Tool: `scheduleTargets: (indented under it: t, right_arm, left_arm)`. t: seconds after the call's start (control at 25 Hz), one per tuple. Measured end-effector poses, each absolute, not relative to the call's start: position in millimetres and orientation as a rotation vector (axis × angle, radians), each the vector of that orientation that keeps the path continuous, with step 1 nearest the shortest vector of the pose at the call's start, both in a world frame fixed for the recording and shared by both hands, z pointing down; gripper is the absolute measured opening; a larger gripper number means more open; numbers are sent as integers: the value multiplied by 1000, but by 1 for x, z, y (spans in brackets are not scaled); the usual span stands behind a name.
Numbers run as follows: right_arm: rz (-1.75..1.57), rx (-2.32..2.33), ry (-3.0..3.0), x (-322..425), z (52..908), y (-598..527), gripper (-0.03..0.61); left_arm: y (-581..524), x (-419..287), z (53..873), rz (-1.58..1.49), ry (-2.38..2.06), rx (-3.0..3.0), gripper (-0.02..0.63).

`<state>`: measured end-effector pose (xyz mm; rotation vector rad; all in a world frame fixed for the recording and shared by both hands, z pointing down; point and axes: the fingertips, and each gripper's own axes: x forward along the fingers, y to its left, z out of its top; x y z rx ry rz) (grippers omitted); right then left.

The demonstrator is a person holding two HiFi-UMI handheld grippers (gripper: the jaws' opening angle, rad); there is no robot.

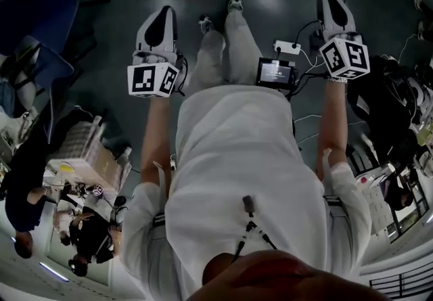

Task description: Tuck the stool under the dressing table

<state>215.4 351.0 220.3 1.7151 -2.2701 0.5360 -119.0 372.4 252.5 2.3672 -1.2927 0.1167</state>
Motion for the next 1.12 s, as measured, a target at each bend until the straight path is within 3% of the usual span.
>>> scheduleTargets:
  t: [0.4, 0.68, 1.12]
  right_arm:
    - [760, 1718, -2212, 259, 352, 241, 9]
    - [873, 1526, -2246, 225, 454, 188, 8]
    - [1032, 1276, -2073, 176, 664, 213, 9]
  left_arm:
    - [304, -115, 382, 232, -1304, 2203, 6]
    - [251, -127, 478, 319, -1293, 2121, 8]
    - [246, -129, 668, 425, -1266, 1877, 144]
